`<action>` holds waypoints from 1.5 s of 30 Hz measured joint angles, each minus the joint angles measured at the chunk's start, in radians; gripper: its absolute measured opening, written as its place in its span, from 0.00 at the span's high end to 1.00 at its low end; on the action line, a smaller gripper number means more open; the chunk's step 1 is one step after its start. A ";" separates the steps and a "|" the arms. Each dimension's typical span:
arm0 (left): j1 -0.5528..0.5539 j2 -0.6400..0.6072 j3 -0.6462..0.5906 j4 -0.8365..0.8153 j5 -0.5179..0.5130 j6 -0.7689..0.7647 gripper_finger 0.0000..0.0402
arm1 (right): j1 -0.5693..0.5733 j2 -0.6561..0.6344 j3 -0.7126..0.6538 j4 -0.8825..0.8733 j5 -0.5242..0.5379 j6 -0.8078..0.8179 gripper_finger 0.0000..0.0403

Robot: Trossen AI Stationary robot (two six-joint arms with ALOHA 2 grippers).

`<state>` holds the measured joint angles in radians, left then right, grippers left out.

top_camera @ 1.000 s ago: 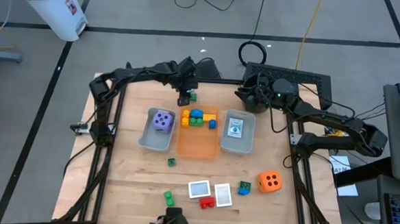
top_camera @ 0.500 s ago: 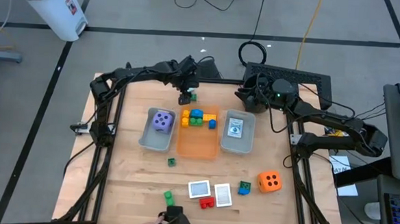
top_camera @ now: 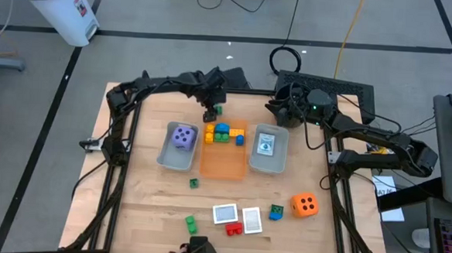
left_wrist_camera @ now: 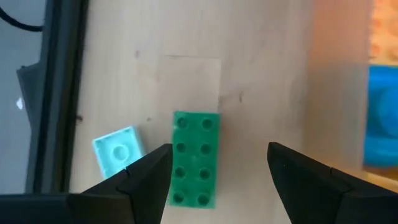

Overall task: Pick & Place Toys
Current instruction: Put the dark green game piece block into the orange bin

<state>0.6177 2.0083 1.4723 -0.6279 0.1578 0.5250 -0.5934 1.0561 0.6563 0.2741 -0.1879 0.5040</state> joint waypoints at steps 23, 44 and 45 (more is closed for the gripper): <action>-0.006 0.085 0.086 -0.066 -0.037 0.076 0.33 | 0.003 0.000 0.000 -0.024 0.000 0.008 0.61; 0.039 0.104 0.157 -0.100 0.000 0.149 0.33 | 0.002 0.000 0.000 -0.027 0.003 -0.026 0.61; 0.040 0.104 0.156 -0.098 0.000 0.149 0.33 | 0.002 0.000 0.000 -0.028 0.003 -0.026 0.61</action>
<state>0.6573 2.1124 1.6287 -0.7262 0.1582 0.6744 -0.5919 1.0558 0.6561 0.2458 -0.1848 0.4780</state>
